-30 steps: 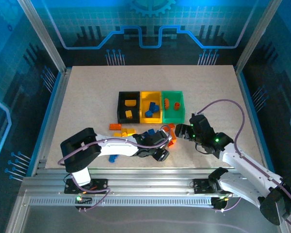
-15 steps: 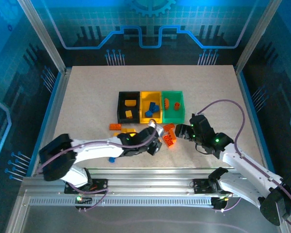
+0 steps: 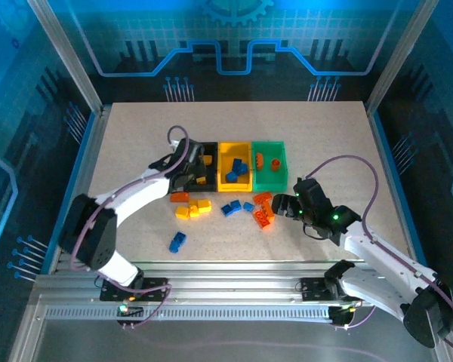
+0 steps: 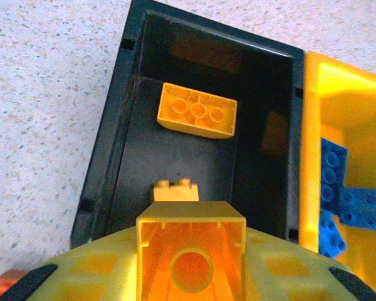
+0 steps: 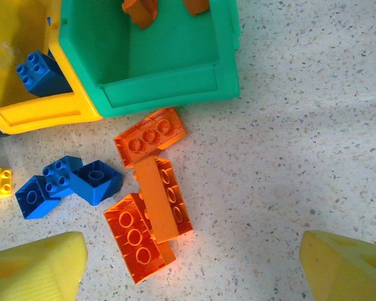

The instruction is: Sort the legos into containers by color

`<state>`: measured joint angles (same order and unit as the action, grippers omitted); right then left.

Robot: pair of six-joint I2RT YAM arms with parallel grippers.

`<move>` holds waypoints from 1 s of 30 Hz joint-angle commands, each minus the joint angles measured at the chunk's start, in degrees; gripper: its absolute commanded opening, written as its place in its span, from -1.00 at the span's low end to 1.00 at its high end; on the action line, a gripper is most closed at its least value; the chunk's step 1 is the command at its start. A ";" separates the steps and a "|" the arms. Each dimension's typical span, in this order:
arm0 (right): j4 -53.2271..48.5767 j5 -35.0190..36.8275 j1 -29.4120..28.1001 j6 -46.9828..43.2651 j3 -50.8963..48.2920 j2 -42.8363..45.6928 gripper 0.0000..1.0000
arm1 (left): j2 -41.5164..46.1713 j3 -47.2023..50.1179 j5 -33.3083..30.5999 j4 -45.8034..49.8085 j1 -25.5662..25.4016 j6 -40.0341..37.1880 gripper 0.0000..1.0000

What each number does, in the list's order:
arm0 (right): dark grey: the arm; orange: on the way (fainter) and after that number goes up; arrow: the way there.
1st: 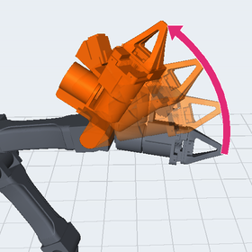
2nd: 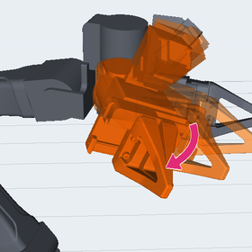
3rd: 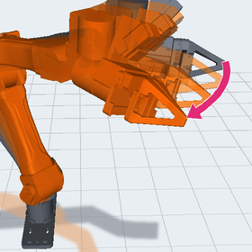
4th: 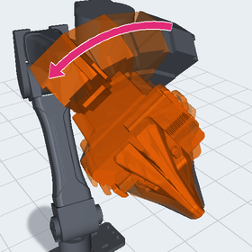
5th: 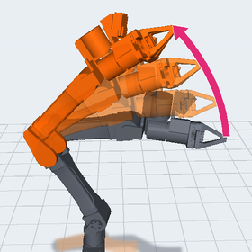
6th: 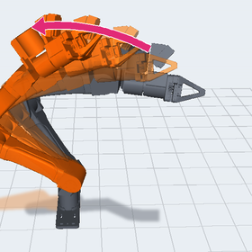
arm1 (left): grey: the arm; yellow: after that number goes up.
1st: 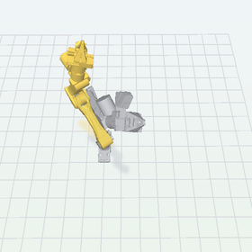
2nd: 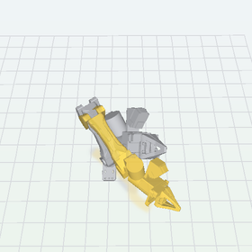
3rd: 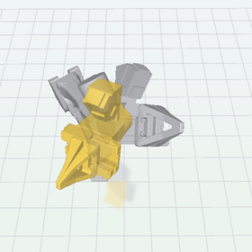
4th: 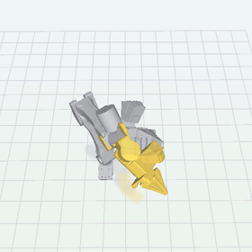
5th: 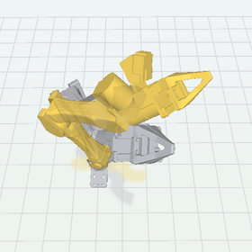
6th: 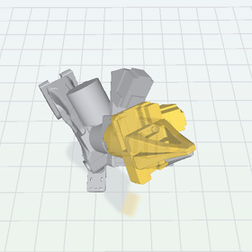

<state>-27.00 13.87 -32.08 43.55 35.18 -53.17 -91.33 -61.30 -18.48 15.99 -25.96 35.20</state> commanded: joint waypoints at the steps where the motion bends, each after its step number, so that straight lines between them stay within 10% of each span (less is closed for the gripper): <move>1: -0.56 -0.24 0.84 0.76 -0.01 0.62 0.79 | -5.30 -6.12 0.57 4.00 1.26 1.44 -0.30; 14: 1.61 -6.36 0.42 -2.34 -0.88 -2.88 0.66 | -1.01 -9.34 8.01 3.07 0.27 3.12 0.98; 30: 8.29 -4.59 -3.71 -6.12 7.08 -24.77 0.13 | 28.03 17.59 10.45 -0.22 -13.40 8.20 0.98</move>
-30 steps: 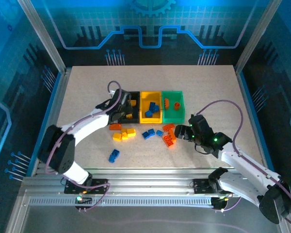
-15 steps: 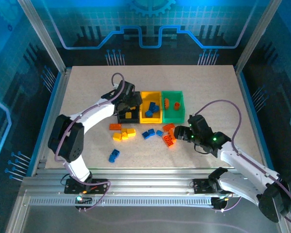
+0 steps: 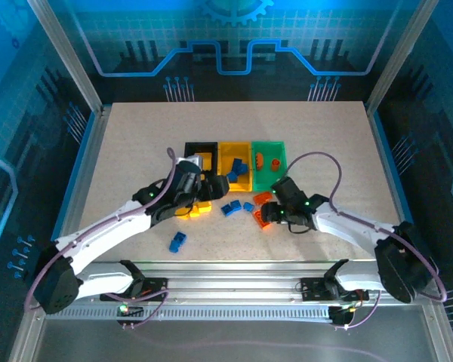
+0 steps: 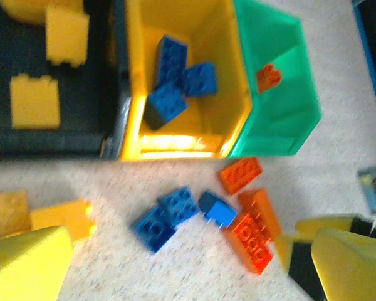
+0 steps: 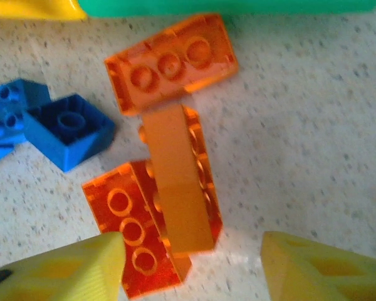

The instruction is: Sort the legos into containers by color

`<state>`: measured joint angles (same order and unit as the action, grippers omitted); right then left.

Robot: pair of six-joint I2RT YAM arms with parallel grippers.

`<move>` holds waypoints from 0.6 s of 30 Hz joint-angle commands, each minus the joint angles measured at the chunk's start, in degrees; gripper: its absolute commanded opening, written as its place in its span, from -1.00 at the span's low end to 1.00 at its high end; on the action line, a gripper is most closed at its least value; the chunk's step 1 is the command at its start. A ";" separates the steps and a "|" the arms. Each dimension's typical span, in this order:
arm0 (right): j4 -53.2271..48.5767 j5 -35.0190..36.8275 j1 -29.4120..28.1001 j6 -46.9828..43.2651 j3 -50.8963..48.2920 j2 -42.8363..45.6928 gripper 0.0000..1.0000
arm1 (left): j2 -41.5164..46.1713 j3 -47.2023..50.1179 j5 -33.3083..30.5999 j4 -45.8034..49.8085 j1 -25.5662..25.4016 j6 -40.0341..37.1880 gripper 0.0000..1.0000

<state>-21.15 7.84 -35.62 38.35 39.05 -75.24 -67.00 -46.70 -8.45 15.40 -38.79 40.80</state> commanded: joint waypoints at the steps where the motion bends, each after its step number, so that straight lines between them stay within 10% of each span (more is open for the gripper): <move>1: 2.43 1.74 -0.01 -0.91 3.87 -3.91 0.11 | 4.95 4.16 0.14 0.62 -0.68 3.30 0.98; 18: 3.03 4.18 1.21 -1.17 4.99 -9.13 -0.52 | 19.40 11.64 -5.79 9.13 -0.59 6.86 0.98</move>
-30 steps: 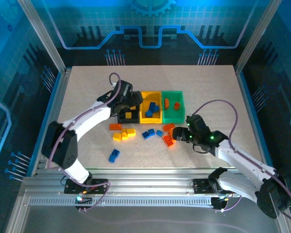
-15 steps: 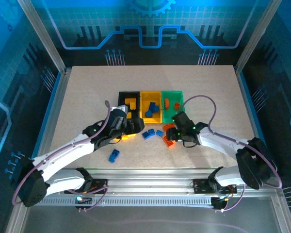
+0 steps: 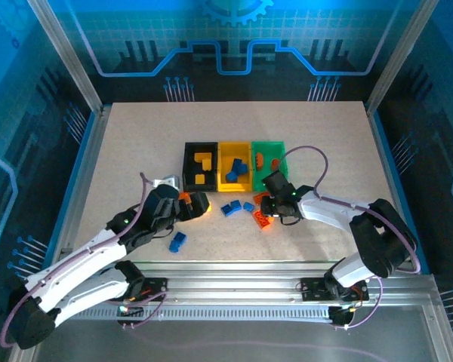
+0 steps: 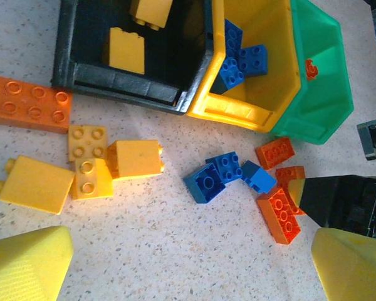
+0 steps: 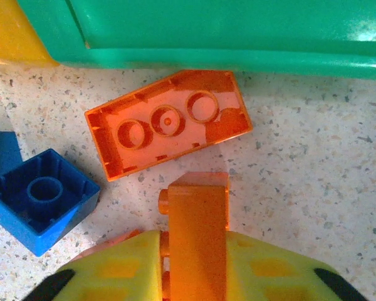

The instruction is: Sort the legos into containers by color

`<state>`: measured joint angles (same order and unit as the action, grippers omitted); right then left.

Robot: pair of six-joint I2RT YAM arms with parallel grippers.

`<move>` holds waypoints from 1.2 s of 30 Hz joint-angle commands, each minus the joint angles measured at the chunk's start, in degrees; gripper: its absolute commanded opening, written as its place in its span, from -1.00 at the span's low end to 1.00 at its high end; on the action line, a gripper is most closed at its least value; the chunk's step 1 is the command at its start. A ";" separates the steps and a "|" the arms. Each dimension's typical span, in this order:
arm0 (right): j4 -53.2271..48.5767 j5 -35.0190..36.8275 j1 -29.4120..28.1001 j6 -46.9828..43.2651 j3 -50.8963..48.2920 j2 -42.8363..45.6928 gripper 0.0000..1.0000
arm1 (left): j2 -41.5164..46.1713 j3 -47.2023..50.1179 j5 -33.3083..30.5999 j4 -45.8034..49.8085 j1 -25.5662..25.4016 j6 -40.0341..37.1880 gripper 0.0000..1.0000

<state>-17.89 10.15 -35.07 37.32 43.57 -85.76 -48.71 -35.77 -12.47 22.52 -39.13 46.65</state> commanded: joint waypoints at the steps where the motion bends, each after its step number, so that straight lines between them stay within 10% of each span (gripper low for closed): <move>1: -0.44 2.18 0.60 -0.23 0.35 1.91 -0.56 | 1.17 0.63 -1.86 2.22 -0.16 0.99 0.98; 13: -7.79 4.43 1.94 -3.98 6.24 14.83 -0.66 | 3.25 1.55 -3.76 5.85 -0.16 2.63 0.98; 30: -11.27 5.45 10.98 -6.20 37.30 -18.43 -0.50 | 8.24 3.12 -5.37 15.31 -0.16 8.47 0.98; 36: -10.79 3.69 11.25 -5.84 39.31 -20.11 -0.03 | 8.28 2.15 -5.88 17.32 -0.20 8.85 0.98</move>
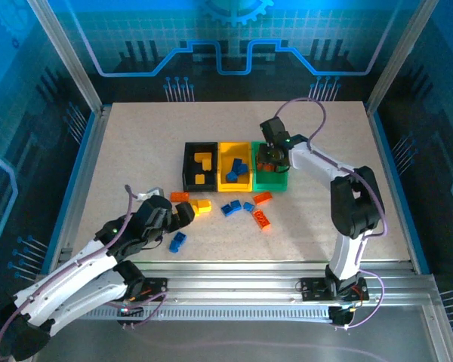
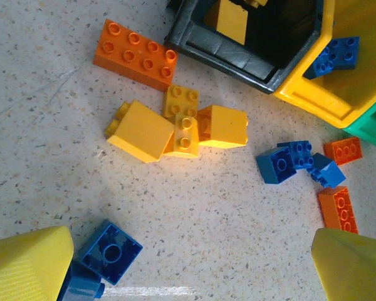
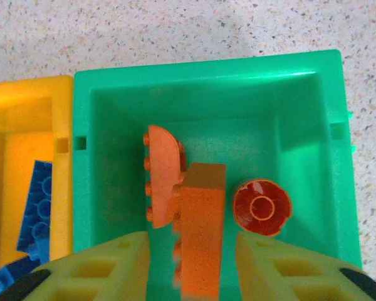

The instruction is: Sort the legos into containers by color

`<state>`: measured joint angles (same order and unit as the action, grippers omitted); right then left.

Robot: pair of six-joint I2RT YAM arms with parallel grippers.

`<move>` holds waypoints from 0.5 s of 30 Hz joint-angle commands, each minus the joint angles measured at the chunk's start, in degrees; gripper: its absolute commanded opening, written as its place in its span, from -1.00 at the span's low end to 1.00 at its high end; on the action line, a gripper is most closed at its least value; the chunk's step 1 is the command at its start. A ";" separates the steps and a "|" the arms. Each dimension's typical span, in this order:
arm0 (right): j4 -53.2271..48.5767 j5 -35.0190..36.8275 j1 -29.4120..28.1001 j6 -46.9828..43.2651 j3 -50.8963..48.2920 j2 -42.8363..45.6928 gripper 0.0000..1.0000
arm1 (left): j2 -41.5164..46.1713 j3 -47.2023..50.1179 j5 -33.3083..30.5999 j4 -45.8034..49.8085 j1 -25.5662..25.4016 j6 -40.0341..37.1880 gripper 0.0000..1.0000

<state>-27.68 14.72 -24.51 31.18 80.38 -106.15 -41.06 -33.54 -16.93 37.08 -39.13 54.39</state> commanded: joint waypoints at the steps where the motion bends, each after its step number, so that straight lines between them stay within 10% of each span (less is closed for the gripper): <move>1: -0.80 -1.16 0.69 0.33 2.53 0.83 0.12 | 0.63 -0.27 -1.59 2.90 -0.19 0.92 0.98; 15: 3.54 -3.97 -5.01 -0.07 -10.57 19.33 0.56 | -1.13 -3.59 -4.10 8.06 -0.03 -3.06 0.98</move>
<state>-25.23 11.53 -26.74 31.20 73.91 -91.09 -41.60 -35.27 -19.42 41.95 -39.13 53.45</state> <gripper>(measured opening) 0.779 0.989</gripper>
